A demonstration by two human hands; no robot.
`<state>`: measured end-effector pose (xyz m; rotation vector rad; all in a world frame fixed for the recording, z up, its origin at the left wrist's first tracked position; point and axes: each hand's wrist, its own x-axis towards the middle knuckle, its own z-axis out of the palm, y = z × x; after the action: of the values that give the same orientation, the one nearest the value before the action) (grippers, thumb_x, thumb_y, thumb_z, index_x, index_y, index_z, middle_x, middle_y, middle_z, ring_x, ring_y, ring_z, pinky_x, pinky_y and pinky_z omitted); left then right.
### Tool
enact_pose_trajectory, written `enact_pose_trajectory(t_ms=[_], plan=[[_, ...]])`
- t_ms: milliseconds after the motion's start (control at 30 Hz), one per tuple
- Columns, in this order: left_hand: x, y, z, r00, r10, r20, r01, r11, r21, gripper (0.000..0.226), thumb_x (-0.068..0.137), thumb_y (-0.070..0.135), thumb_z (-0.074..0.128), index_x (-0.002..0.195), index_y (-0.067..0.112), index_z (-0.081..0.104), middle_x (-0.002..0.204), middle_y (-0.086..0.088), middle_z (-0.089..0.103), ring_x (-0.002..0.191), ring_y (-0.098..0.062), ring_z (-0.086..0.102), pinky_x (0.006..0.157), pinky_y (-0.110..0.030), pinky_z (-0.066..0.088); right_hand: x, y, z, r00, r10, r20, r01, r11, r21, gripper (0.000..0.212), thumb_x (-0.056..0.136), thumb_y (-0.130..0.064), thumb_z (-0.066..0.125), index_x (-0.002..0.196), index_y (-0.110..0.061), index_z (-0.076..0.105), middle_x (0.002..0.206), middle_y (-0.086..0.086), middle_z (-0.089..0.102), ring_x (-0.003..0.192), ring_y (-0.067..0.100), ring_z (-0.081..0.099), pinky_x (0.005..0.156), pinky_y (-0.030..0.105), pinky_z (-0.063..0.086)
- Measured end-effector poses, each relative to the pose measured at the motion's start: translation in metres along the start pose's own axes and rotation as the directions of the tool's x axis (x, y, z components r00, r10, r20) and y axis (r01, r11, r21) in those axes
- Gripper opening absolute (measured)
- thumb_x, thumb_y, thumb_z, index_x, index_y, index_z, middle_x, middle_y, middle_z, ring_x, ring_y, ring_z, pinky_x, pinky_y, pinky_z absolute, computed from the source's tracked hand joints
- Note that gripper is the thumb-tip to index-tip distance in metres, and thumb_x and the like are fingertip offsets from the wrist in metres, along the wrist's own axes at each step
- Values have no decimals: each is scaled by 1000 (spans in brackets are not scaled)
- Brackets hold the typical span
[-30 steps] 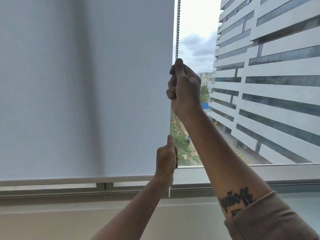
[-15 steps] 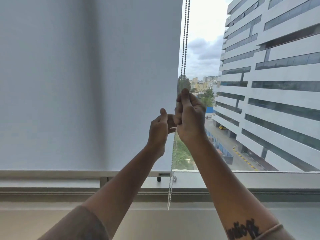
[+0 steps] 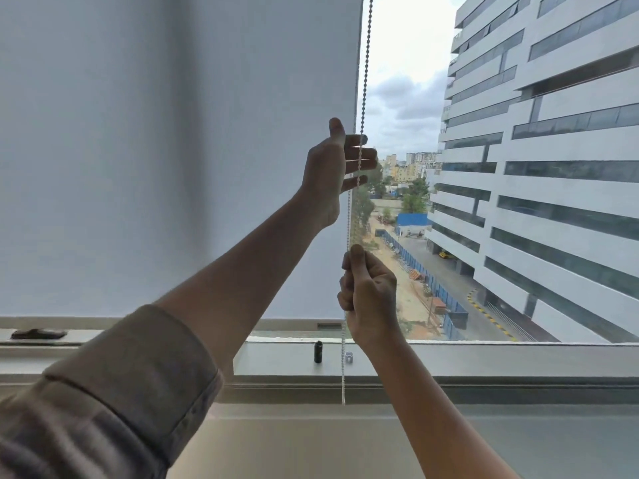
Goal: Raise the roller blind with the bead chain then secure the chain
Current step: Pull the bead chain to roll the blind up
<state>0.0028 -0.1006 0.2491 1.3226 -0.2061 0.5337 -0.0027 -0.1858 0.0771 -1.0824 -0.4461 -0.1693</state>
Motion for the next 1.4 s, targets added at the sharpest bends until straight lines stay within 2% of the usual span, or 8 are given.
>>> enact_pose_trajectory(t_ms=[167, 300, 400, 900, 1067, 1167, 1333, 1400], plan=[[-2, 22, 15, 997, -75, 19, 77, 991, -106, 63, 114, 55, 32, 111, 9, 75, 93, -7, 78, 81, -21, 74, 76, -37, 57, -14, 15, -12, 1000, 21, 21, -21, 999, 26, 33, 111, -30, 55, 86, -8, 62, 54, 1, 31, 41, 10, 23, 43, 28, 15], [-4, 25, 23, 985, -166, 51, 174, 956, -236, 65, 112, 61, 36, 76, 14, 62, 60, 1, 46, 53, -14, 33, 52, -28, 27, -25, 24, -22, 999, 12, 47, -15, 998, 55, 34, 103, -36, 59, 82, -10, 62, 49, -4, 34, 38, 8, 24, 38, 20, 21], [-7, 21, 22, 971, -237, 34, 238, 947, -216, 66, 107, 68, 39, 57, 26, 37, 55, 6, 25, 57, -16, 8, 51, -29, 9, -31, 32, -26, 998, 23, 56, -25, 999, 38, 34, 100, -39, 61, 79, -13, 63, 51, -4, 35, 39, 8, 25, 36, 19, 25], [-52, -32, 15, 995, 64, -76, -75, 984, -163, 80, 107, 62, 49, 36, 27, 41, 38, 8, 28, 31, -11, 20, 37, -20, 22, -41, 50, -52, 970, 179, 167, -165, 982, -94, 42, 108, -43, 55, 87, -11, 72, 62, 7, 49, 50, 17, 39, 49, 27, 33], [-62, -49, 9, 992, 71, -108, -83, 990, -113, 76, 105, 66, 49, 39, 28, 42, 40, 6, 30, 33, -12, 22, 39, -22, 22, -11, 20, -44, 978, 182, 98, -169, 977, -127, 49, 113, -43, 42, 108, -7, 75, 90, 13, 77, 75, 21, 66, 69, 35, 44], [-69, -68, 7, 988, 60, -139, -66, 997, -40, 72, 103, 70, 49, 46, 27, 38, 46, 0, 30, 35, -13, 23, 44, -25, 24, 9, -8, -29, 987, 128, 97, -114, 984, -139, 46, 114, -41, 40, 96, -23, 79, 85, 0, 77, 76, 11, 71, 79, 40, 47], [-83, -100, 7, 990, 4, -138, -21, 993, -116, 62, 105, 64, 53, 63, 23, 76, 46, 6, 49, 35, -8, 39, 39, -19, 29, 44, -58, -2, 995, 29, 91, -20, 994, -104, 41, 113, -40, 45, 101, -20, 78, 88, 1, 77, 76, 13, 71, 68, 34, 53], [-91, -112, 6, 991, -7, -135, -9, 993, -114, 65, 103, 66, 54, 60, 19, 66, 49, -1, 42, 36, -11, 33, 39, -20, 23, 57, -77, 8, 993, 17, 118, -7, 996, -86, 41, 113, -38, 44, 105, -15, 77, 93, 5, 79, 76, 16, 73, 70, 34, 55]])
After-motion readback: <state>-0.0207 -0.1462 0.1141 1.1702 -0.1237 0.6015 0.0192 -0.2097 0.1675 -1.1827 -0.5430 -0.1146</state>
